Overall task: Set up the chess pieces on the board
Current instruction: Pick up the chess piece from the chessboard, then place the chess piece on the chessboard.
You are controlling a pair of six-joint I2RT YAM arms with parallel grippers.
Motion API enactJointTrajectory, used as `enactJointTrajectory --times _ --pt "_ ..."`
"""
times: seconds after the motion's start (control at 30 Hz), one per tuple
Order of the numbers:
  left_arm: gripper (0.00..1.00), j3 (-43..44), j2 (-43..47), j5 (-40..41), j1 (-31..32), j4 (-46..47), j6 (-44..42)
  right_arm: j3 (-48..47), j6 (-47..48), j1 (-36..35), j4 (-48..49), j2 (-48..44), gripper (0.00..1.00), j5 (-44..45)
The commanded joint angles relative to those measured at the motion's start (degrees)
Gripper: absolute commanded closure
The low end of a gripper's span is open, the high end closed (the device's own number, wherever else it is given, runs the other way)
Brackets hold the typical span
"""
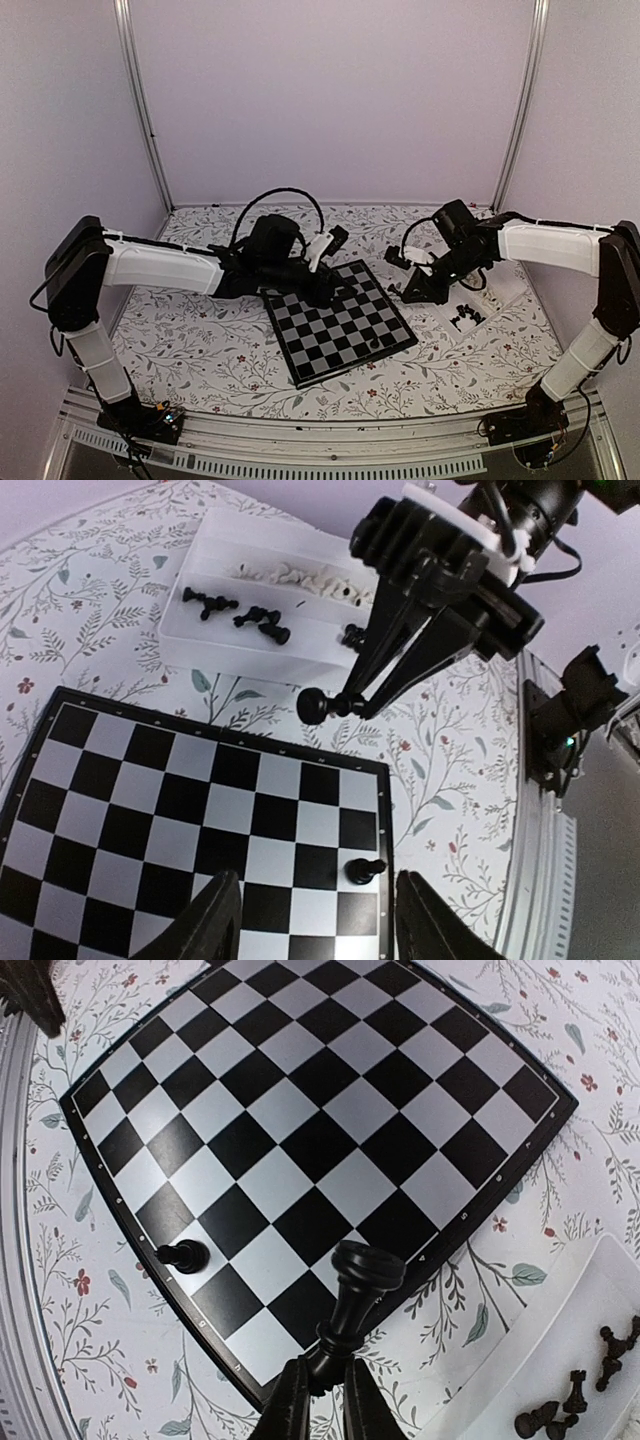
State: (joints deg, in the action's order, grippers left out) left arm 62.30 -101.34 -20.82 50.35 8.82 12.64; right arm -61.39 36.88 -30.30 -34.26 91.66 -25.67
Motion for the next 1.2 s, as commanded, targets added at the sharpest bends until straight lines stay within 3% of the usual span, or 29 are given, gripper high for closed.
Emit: enactJointTrajectory --times 0.0,0.17,0.73,1.17 --pt "0.46 3.4 -3.0 -8.8 -1.3 5.5 3.5 -2.5 1.5 -2.3 -3.7 -2.3 0.87 -2.8" --pt "0.46 5.1 -5.7 -16.3 -1.2 7.0 5.7 -4.5 2.6 -5.1 -5.6 -2.6 0.87 -4.2" --pt "0.47 8.1 -11.0 -21.0 -0.9 4.8 7.8 -6.0 3.8 -9.6 -7.3 -3.5 0.87 -3.8" --pt "0.64 10.0 -13.8 -24.5 -0.6 3.8 7.8 -6.8 4.0 -10.6 -7.7 -2.6 0.87 -4.0"
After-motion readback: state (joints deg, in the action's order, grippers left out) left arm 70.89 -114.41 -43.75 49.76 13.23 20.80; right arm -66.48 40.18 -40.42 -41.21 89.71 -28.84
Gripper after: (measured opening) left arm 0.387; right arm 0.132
